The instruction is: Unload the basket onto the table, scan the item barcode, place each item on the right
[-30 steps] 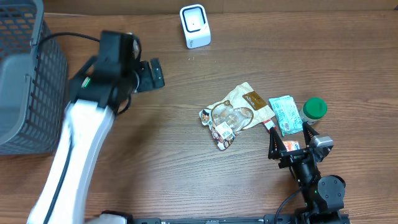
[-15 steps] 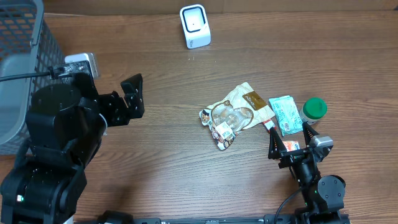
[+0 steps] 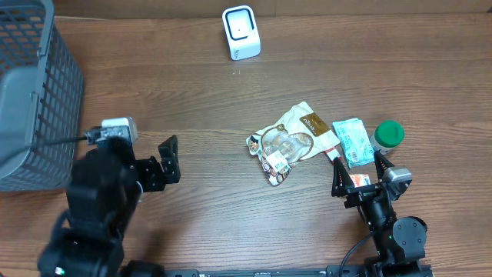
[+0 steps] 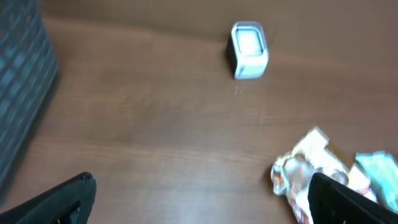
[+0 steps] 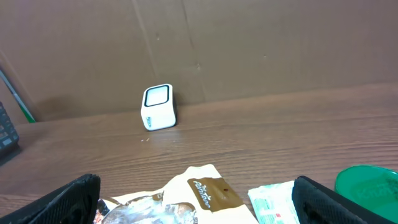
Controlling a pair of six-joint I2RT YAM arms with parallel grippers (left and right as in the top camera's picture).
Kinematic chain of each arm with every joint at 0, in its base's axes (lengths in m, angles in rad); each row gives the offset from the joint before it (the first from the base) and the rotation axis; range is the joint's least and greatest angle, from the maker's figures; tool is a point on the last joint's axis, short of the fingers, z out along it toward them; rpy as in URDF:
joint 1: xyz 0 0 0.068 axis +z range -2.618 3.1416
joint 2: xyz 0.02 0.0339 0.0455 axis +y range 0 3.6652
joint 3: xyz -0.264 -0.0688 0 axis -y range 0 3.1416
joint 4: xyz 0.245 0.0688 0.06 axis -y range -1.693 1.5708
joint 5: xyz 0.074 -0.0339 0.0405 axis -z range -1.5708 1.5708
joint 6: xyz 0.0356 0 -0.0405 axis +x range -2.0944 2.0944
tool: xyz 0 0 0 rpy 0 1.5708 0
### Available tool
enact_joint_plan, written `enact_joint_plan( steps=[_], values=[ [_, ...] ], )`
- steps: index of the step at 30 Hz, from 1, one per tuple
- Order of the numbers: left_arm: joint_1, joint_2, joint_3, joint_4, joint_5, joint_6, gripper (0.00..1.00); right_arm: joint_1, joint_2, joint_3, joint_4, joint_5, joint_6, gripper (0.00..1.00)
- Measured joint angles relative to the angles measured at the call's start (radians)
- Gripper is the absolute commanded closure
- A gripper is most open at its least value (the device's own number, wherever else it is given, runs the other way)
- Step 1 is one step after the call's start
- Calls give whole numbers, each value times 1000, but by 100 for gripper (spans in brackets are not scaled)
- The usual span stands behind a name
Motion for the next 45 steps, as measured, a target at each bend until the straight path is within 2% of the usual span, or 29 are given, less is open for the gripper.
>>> enact_joint_plan(
  steps=[11, 18, 21, 30, 39, 45],
  values=[
    [0, -403, -422, 761, 95, 5, 0, 0, 0, 0, 1, 0, 0, 0],
    [2, -547, -638, 1121, 162, 8, 0, 0, 0, 0, 0, 0, 0, 0],
    [2, -594, -703, 1226, 175, 8, 0, 0, 0, 0, 1, 0, 0, 0],
    [29, -689, -833, 1330, 183, 18, 0, 0, 0, 0, 1, 0, 0, 0],
    [73, -690, -958, 1329, 183, 27, 0, 0, 0, 0, 1, 0, 0, 0],
    [73, -691, -993, 1161, 181, 35, 0, 0, 0, 0, 0, 0, 0, 0]
  ],
)
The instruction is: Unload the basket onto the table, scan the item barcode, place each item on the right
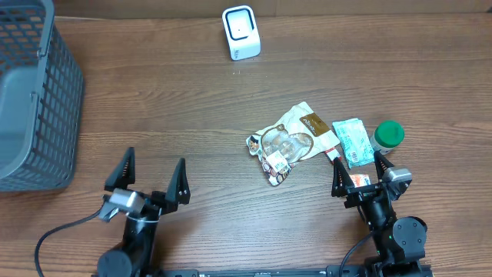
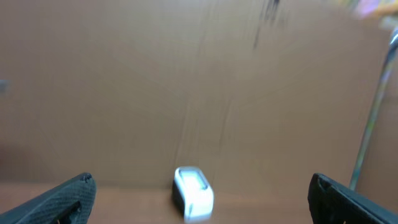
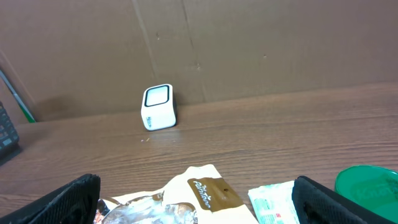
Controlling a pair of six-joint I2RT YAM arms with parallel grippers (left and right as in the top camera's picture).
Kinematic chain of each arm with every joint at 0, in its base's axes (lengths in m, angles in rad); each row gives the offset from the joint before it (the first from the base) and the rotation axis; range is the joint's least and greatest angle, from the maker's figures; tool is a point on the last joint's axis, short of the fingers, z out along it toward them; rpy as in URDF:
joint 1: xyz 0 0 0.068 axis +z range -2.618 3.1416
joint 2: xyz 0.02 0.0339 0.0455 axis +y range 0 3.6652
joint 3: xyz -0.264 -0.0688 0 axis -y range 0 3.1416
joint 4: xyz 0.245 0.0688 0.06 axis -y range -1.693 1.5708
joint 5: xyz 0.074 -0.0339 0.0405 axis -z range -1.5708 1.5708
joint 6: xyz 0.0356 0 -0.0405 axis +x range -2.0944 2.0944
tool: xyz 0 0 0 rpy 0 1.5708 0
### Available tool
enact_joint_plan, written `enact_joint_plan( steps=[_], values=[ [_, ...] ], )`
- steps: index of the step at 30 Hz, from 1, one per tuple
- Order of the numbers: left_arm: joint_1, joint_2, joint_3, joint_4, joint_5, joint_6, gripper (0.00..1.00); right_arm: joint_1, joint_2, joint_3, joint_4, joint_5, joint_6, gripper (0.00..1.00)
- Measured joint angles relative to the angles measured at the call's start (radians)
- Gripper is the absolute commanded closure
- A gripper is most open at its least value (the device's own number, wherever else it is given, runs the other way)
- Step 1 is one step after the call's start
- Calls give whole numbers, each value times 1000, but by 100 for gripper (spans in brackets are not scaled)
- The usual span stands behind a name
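The white barcode scanner (image 1: 241,32) stands at the table's far edge, also seen as the scanner (image 3: 158,106) and, blurred, the scanner (image 2: 193,192). The items lie mid-right: a cream and brown snack bag (image 1: 290,138), a teal packet (image 1: 353,141), a green-lidded jar (image 1: 388,135) and a small red-and-white item (image 1: 358,181). My left gripper (image 1: 151,175) is open and empty at the front left, far from them. My right gripper (image 1: 360,172) stands open just in front of the items, straddling the small red-and-white item.
A grey mesh basket (image 1: 31,100) fills the far left. A brown cardboard wall (image 3: 249,50) rises behind the table's back edge. Bare wood lies between the left arm and the items.
My left arm has drawn back toward the front edge and now points level at the scanner and back wall. The right arm and the items are unchanged.
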Motion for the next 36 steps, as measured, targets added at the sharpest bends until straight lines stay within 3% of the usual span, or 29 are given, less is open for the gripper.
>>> enact_joint_plan(
  steps=[13, 20, 36],
  values=[
    [0, 0, -3, -429, -58, 122, 0, 0, 0, 0, 0, 0, 0, 0],
    [0, -1, -3, -433, -77, 202, 0, 0, 0, 0, 0, 0, 0, 0],
    [0, -1, -3, -433, -82, 209, 0, 0, 0, 0, 0, 0, -1, 0]
  ],
)
